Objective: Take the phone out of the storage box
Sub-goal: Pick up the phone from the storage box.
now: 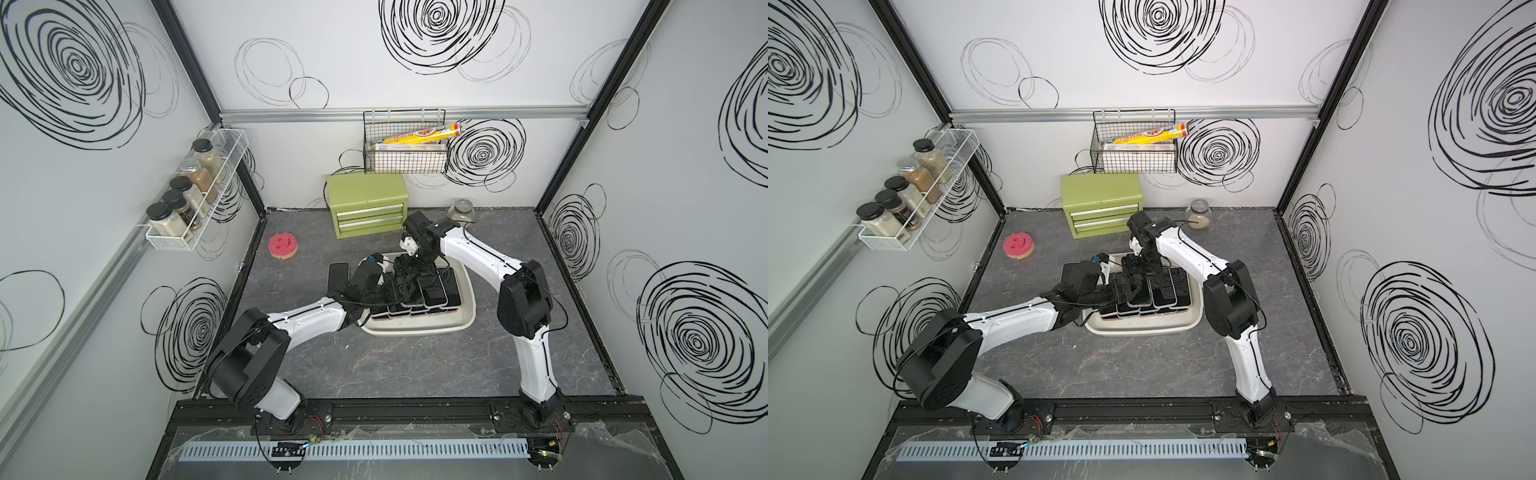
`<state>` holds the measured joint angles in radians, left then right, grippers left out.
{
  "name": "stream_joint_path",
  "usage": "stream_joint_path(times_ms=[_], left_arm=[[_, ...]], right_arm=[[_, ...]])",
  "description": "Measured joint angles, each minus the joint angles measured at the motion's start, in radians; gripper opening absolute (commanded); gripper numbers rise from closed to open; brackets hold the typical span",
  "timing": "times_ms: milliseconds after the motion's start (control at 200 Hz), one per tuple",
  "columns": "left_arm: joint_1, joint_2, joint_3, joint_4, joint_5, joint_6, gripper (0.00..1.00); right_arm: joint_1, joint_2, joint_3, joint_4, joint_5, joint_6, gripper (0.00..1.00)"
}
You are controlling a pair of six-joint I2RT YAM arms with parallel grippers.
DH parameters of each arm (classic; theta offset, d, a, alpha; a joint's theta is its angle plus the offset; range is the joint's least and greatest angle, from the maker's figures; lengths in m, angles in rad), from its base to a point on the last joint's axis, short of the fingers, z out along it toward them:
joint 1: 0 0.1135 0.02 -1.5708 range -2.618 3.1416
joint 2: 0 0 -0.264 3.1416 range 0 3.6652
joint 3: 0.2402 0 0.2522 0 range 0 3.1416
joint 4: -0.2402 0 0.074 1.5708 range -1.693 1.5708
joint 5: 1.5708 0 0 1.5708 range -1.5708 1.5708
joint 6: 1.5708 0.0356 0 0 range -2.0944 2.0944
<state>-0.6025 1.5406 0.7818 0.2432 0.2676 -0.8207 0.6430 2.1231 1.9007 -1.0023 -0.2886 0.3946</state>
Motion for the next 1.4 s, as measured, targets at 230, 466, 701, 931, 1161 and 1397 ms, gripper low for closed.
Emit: stream_joint_path(times_ms=[230, 466, 701, 931, 1161, 1397], left_arm=[[-0.007, 0.027, 0.009, 0.023, -0.012, -0.025, 0.45], [-0.006, 0.052, 0.015, 0.021, -0.031, -0.042, 0.26], [-0.002, 0.055, 0.024, 0.018, -0.037, -0.047, 0.09], [-0.002, 0.051, 0.031, 0.006, -0.025, -0.023, 0.04], [0.000, 0.043, 0.033, -0.003, -0.016, -0.008, 0.02], [0.009, 0.037, 0.047, -0.018, 0.002, 0.001, 0.00]], right_arm=[[-0.013, -0.005, -0.018, 0.025, -0.049, 0.010, 0.52], [-0.029, -0.011, -0.020, 0.027, -0.080, 0.005, 0.51], [-0.045, -0.016, -0.020, 0.034, -0.134, -0.003, 0.56], [-0.045, -0.029, -0.020, 0.051, -0.164, 0.006, 0.63], [-0.056, -0.033, -0.020, 0.068, -0.181, 0.005, 0.66], [-0.111, -0.057, -0.018, 0.068, -0.180, 0.006, 0.73]])
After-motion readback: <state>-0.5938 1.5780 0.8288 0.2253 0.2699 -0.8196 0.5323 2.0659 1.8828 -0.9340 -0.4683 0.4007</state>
